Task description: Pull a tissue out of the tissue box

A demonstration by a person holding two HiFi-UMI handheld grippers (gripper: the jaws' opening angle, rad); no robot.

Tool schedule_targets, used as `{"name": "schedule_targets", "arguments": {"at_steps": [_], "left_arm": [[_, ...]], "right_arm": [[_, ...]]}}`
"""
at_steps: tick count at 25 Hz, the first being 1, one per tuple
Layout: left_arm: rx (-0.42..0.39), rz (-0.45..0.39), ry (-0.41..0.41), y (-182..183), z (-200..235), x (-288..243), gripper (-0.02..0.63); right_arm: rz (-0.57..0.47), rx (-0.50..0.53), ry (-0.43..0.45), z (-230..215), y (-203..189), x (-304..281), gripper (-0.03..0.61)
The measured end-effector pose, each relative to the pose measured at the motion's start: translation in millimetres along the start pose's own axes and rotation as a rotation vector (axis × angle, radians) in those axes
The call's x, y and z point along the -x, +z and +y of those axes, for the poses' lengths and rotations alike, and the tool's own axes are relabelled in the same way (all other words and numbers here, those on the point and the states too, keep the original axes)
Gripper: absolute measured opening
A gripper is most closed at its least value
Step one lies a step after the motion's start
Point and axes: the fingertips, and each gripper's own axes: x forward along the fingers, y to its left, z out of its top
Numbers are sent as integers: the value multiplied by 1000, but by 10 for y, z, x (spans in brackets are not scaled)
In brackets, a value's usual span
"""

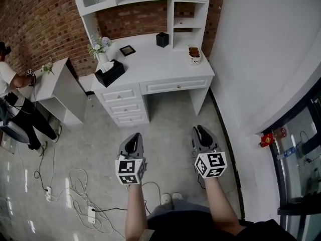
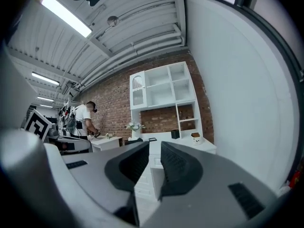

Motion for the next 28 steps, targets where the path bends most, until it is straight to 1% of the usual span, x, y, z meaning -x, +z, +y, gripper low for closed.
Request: {"name": "schedule_targets", "arguments": {"at_steps": [4, 5, 8, 10, 14, 20, 24, 28], "left_arm": [[2, -15, 1, 15, 137, 26, 8], [0, -25, 1, 47, 174, 33, 6], [-11, -65, 0, 204, 271, 45, 8], [-19, -89, 3, 319, 332, 50, 6], [-32, -120, 12, 504, 448, 8, 6], [-31, -115, 34, 523, 659, -221, 8], [-36, -122, 56, 533, 837, -556, 6], [-39, -128, 94, 551, 1102, -1054, 8]], "right_arm": [[-22, -22, 29, 82, 43, -27, 115], [-32, -25, 36, 110, 74, -27, 145], [-66, -16, 55, 191, 213, -24, 198], [-90, -7, 63, 228, 319, -30, 210], [-140, -6, 63, 229, 535, -123, 221], [-167, 3, 76, 180, 633, -439, 221], [-189, 4, 91, 23, 667, -829, 221], [-199, 8, 119, -167, 662, -1441, 221]]}}
